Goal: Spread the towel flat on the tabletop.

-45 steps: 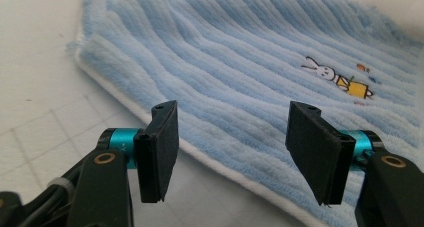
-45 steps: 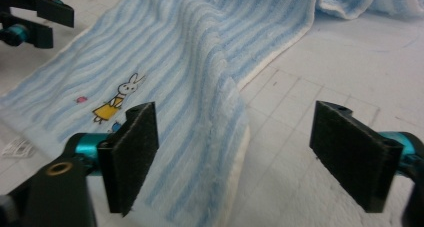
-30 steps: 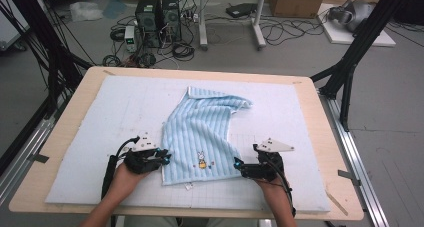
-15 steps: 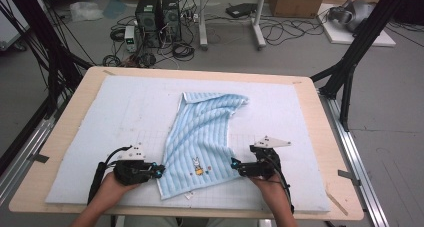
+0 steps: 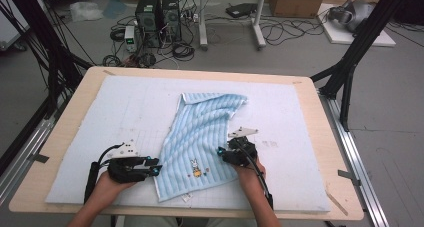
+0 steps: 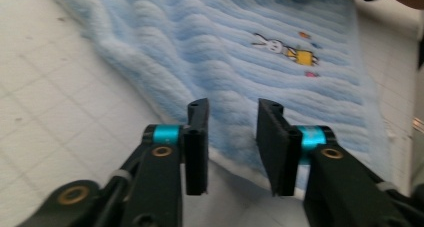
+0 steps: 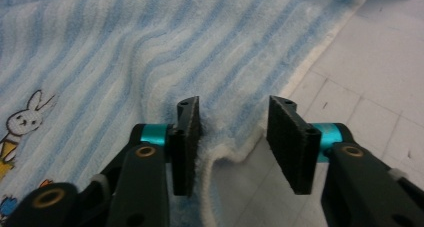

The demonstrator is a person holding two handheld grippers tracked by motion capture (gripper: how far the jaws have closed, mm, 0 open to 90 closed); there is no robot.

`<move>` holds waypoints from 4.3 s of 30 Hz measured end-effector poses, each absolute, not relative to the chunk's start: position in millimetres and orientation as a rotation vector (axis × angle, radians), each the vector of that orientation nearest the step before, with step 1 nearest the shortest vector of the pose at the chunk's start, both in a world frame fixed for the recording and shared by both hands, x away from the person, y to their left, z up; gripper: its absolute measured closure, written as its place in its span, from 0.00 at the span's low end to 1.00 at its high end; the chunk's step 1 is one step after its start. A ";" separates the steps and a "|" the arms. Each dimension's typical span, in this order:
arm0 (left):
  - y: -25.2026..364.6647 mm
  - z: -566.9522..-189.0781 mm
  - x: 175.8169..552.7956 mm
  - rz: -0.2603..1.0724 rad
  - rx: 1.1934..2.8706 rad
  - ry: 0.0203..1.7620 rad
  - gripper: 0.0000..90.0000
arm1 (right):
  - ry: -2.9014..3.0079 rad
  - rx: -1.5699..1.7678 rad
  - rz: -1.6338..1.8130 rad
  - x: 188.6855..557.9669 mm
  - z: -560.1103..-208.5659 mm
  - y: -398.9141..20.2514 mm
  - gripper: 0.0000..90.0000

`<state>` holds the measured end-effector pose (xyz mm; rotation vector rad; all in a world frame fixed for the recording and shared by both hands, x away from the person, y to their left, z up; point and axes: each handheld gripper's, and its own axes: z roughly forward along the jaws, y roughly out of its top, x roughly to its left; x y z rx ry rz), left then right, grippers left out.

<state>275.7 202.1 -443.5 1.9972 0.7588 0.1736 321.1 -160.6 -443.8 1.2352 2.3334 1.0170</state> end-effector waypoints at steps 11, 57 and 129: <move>211.4 -436.3 290.2 0.240 1.862 0.897 0.55 | 2.429 1.162 0.996 305.0 -438.9 -174.0 0.91; 164.1 -448.2 274.3 0.177 2.095 0.757 0.95 | 2.556 1.035 1.023 254.8 -436.5 -203.3 0.95; 133.4 -438.0 469.4 0.457 1.945 1.118 0.45 | 2.250 1.262 1.132 334.4 -438.1 -211.1 0.55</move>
